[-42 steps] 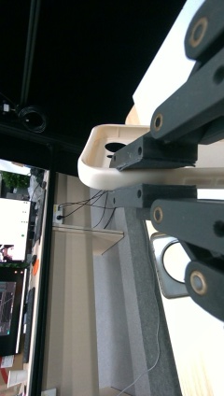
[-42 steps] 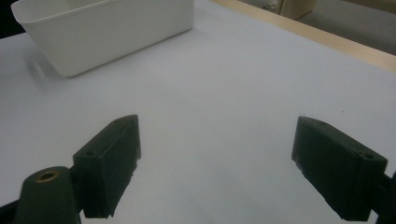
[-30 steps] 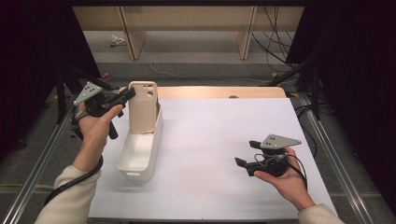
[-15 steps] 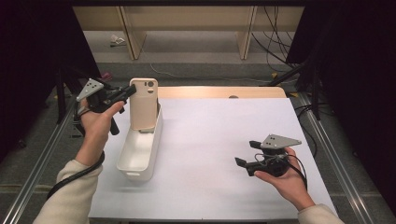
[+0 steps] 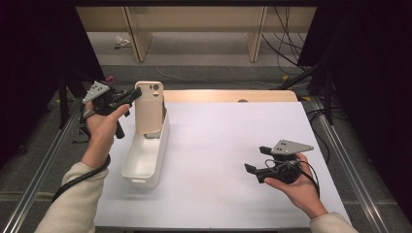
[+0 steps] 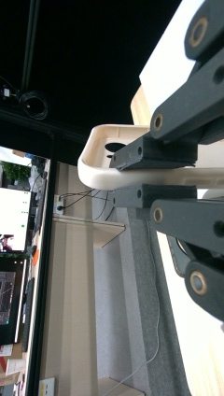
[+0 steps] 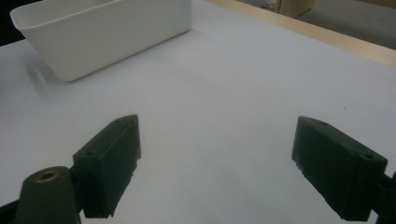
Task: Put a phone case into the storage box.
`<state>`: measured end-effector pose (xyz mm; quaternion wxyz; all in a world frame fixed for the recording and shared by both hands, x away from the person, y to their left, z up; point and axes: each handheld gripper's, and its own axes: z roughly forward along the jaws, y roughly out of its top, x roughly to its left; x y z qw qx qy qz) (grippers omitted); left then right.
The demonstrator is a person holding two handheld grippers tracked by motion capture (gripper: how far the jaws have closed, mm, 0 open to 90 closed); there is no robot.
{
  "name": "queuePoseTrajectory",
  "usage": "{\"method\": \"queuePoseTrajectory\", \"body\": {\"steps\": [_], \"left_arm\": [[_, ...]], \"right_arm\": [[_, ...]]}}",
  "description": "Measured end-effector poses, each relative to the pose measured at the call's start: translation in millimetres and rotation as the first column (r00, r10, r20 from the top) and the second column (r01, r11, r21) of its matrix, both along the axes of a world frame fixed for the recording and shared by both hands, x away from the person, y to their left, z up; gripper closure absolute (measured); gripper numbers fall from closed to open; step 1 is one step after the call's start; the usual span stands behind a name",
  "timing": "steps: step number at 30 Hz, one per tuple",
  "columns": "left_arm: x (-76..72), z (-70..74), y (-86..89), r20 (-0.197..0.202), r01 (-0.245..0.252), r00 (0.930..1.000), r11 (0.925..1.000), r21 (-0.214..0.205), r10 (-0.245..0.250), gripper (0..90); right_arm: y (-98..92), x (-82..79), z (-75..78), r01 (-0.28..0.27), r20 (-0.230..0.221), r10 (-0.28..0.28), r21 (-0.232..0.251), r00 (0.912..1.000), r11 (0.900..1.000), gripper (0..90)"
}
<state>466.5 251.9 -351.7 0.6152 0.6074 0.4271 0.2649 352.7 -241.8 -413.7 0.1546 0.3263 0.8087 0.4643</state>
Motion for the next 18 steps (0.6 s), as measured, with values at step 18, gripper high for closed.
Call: {"method": "queuePoseTrajectory", "body": {"steps": [18], "left_arm": [[9.7,-10.7,2.4,-0.003,0.005,1.0000,1.0000,0.000,-0.005,81.8]], "right_arm": [[0.4,-0.2,-0.1,-0.002,-0.002,0.002,-0.002,1.0000,1.0000,16.3]]}}
